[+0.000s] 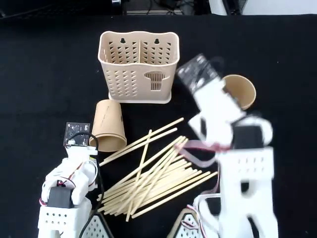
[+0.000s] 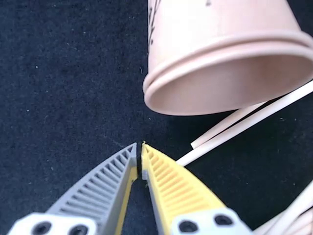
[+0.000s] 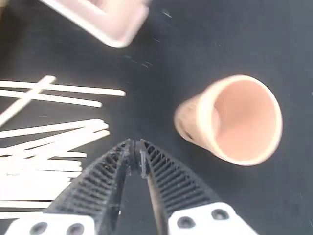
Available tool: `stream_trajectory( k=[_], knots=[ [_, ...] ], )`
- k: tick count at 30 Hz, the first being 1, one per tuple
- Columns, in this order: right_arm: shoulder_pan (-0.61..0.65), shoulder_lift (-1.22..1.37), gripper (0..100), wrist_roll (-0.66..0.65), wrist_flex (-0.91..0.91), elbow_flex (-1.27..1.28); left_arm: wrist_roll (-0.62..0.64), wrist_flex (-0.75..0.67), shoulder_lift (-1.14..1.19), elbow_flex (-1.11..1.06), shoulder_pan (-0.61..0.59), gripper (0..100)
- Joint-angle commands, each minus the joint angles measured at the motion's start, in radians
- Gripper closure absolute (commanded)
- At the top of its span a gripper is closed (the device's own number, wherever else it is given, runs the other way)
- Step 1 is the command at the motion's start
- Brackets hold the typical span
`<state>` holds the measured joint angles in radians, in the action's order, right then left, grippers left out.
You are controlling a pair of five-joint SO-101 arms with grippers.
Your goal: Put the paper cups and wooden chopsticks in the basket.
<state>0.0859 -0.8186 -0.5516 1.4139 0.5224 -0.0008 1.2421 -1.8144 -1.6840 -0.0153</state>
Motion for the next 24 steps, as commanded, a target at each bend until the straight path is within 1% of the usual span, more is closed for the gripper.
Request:
stream_trajectory(
  k=[1, 6, 8, 10, 16, 20, 22, 24],
  knots=[
    [0.055, -0.186, 98.2, 0.043, -0.017, 0.077, 0.006, 0.012, -0.008, -0.015, 0.012, 97],
    [0.075, -0.377, 98.2, 0.046, -0.017, 0.277, 0.006, 0.012, -0.008, -0.015, 0.013, 97],
    [0.141, -0.441, 98.2, 0.048, -0.066, 0.371, 0.006, 0.012, -0.008, -0.015, 0.012, 97],
    [0.181, -0.486, 97.1, 0.049, -0.112, 0.447, 0.006, 0.012, -0.008, -0.015, 0.013, 97],
    [0.196, -0.565, 80.9, 0.167, -0.158, 0.568, 0.000, 0.011, -0.008, -0.015, -0.002, 97],
    [0.196, -0.573, 79.0, 0.196, -0.224, 0.627, 0.000, -0.014, -0.008, 0.035, -0.088, 97],
    [0.207, -0.568, 79.0, 0.196, -0.305, 0.680, 0.000, -0.003, -0.008, 0.077, -0.173, 97],
    [0.249, -0.567, 78.9, 0.196, -0.381, 0.737, 0.000, -0.006, -0.008, 0.113, -0.277, 97]
  ],
)
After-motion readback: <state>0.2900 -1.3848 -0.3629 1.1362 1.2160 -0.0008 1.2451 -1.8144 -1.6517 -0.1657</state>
